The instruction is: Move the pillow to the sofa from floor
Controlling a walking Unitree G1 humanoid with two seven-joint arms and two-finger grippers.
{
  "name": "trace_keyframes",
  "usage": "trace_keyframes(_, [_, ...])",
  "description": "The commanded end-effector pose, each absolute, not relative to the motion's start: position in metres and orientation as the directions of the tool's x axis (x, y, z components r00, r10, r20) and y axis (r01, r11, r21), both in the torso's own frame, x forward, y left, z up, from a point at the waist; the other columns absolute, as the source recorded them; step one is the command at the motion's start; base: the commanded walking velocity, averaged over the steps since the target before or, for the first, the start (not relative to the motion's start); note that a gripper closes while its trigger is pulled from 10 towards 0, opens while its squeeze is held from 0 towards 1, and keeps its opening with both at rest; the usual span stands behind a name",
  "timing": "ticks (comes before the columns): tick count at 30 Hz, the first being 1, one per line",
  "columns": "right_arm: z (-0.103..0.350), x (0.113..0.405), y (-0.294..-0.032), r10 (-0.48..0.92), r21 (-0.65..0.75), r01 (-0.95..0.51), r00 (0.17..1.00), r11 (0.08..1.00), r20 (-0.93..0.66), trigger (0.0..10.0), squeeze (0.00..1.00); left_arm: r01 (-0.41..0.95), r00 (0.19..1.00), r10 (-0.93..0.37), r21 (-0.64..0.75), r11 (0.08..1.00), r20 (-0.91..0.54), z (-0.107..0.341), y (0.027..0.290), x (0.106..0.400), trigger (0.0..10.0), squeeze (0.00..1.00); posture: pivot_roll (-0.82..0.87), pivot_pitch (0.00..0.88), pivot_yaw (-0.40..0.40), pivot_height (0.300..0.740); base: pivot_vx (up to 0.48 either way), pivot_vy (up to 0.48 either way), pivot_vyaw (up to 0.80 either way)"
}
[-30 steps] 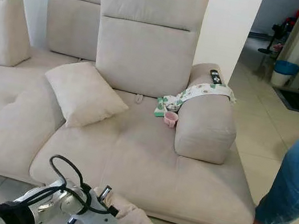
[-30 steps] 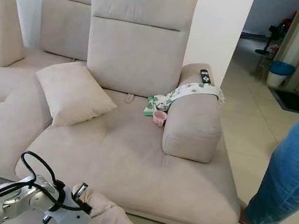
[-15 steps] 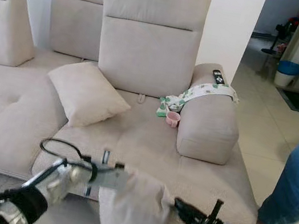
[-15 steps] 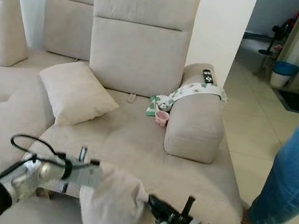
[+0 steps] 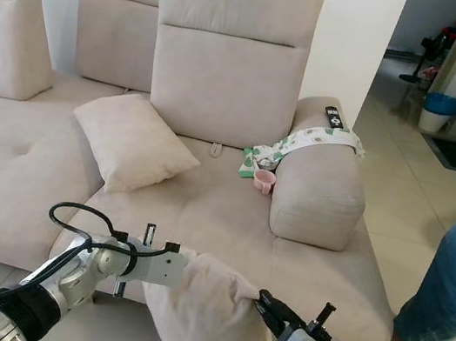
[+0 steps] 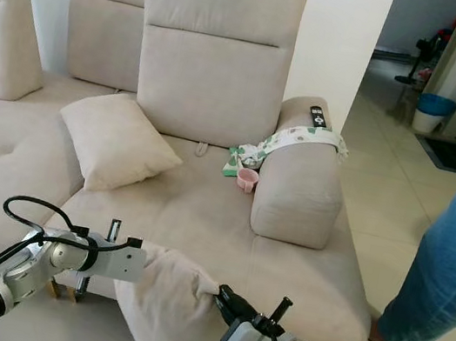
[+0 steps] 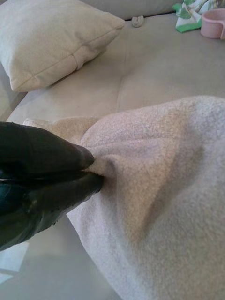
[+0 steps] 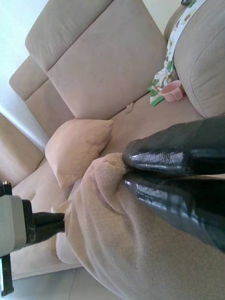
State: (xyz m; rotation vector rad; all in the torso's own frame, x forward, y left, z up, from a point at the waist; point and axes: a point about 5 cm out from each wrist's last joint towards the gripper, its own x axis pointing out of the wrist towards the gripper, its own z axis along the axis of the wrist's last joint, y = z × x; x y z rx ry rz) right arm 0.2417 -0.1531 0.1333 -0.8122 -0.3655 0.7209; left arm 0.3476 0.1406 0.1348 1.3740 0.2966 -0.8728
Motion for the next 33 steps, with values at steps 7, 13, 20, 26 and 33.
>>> trace_keyframes(7, [0.16,0.245,-0.144,0.718,-0.769,-0.374,0.679,0.518,0.154,10.0,0.0,0.706,0.638,-0.341,0.701,-0.098,-0.69,0.13,0.14,0.346,10.0,0.0,0.03,0.002,0.02,0.565,0.0,0.0,0.0])
trace_keyframes(13, [0.166,0.245,-0.14,0.718,-0.768,-0.365,0.675,0.526,0.171,10.0,0.0,0.708,0.636,-0.328,0.697,-0.11,-0.698,0.13,0.141,0.347,10.0,0.0,0.02,0.0,0.02,0.58,0.0,0.0,0.0])
trace_keyframes(20, [0.17,0.245,-0.137,0.719,-0.77,-0.356,0.67,0.53,0.185,10.0,0.0,0.701,0.646,-0.323,0.705,-0.109,-0.692,0.135,0.142,0.349,10.0,0.0,0.02,0.0,0.021,0.595,0.0,0.0,0.0])
trace_keyframes(26, [0.172,0.245,-0.137,0.716,-0.771,-0.348,0.671,0.533,0.193,10.0,0.0,0.685,0.658,-0.336,0.721,-0.104,-0.673,0.14,0.138,0.352,10.0,0.0,0.01,0.0,0.023,0.62,0.0,0.0,0.0])
trace_keyframes(33, [0.174,0.246,-0.135,0.714,-0.771,-0.343,0.672,0.536,0.197,10.0,0.0,0.681,0.658,-0.339,0.723,-0.114,-0.673,0.141,0.136,0.353,10.0,0.0,0.01,0.0,0.024,0.645,0.0,0.0,0.0])
